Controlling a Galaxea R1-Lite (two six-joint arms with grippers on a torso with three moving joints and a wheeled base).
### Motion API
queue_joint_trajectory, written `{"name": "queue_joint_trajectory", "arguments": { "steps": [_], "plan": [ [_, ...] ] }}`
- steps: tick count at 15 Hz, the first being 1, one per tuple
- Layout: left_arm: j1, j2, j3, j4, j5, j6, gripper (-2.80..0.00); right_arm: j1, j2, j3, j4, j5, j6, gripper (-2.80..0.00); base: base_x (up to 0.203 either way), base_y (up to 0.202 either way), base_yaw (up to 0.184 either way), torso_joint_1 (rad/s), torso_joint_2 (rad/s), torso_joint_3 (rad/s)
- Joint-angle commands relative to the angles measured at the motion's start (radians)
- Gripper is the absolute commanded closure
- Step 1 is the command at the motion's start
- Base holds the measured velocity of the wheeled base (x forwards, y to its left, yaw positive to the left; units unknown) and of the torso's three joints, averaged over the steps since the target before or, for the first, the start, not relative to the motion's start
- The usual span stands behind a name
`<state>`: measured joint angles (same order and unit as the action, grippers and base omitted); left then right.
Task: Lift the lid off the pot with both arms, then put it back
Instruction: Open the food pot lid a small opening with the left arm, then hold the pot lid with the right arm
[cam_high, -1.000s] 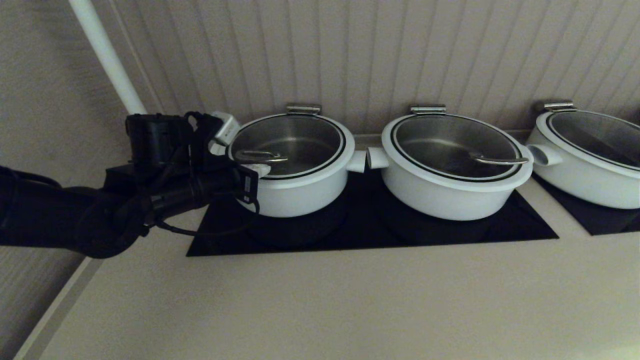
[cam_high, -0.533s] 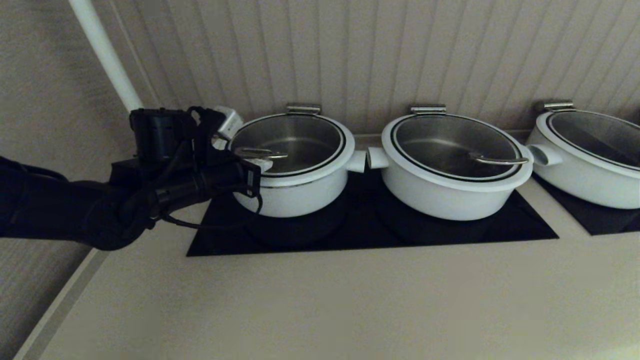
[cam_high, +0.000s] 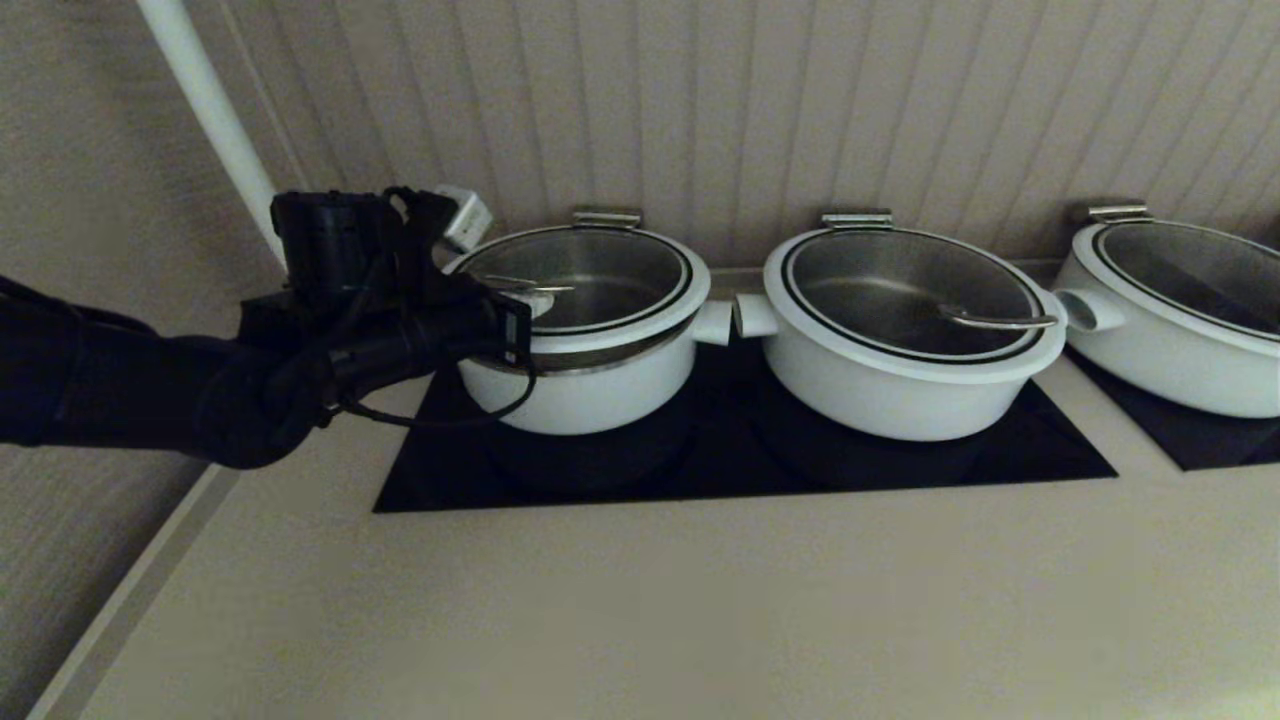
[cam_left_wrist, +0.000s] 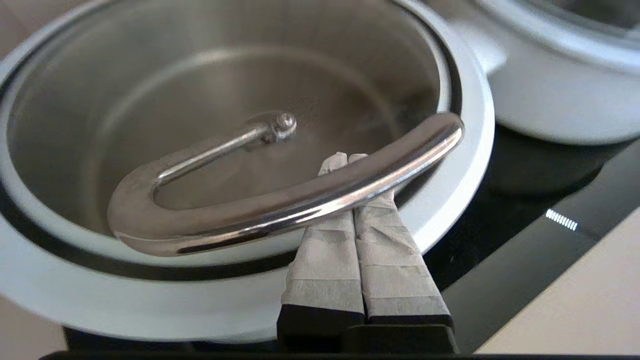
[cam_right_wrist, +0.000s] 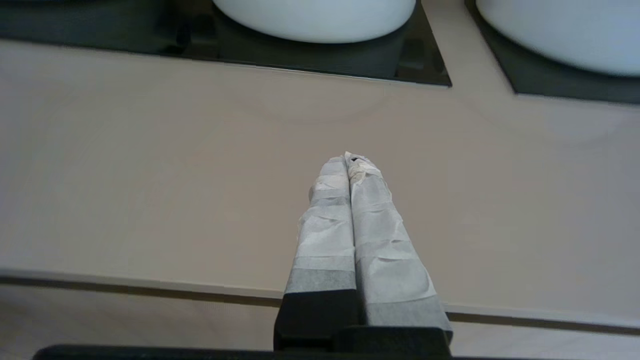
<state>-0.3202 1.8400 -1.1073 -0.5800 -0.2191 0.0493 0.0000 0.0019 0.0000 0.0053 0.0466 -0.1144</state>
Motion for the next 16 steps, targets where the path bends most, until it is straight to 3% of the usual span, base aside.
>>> {"name": "queue_joint_trajectory", "arguments": {
  "steps": [1,6,11,16],
  "plan": [
    [0.0,0.0,-0.031,-0.004,0.003,-0.009,0.0,0.0,0.0,0.0,0.001,0.004,-0.013,0.0,0.0,0.0,0.0,0.0,0.0,0.0],
    [0.0,0.002,-0.032,-0.004,0.008,-0.011,0.0,0.0,0.012,-0.049,0.006,0.043,-0.033,0.0,0.0,0.0,0.0,0.0,0.0,0.0],
    [0.001,0.001,-0.032,-0.004,0.007,-0.012,0.0,0.004,0.187,-0.157,-0.014,0.125,-0.038,0.0,0.0,0.0,0.0,0.0,0.0,0.0],
    [0.004,-0.001,-0.045,-0.004,0.007,-0.017,0.0,0.034,0.507,-0.194,-0.214,0.207,-0.096,0.0,0.0,0.0,0.0,0.0,0.0,0.0]
  ]
}}
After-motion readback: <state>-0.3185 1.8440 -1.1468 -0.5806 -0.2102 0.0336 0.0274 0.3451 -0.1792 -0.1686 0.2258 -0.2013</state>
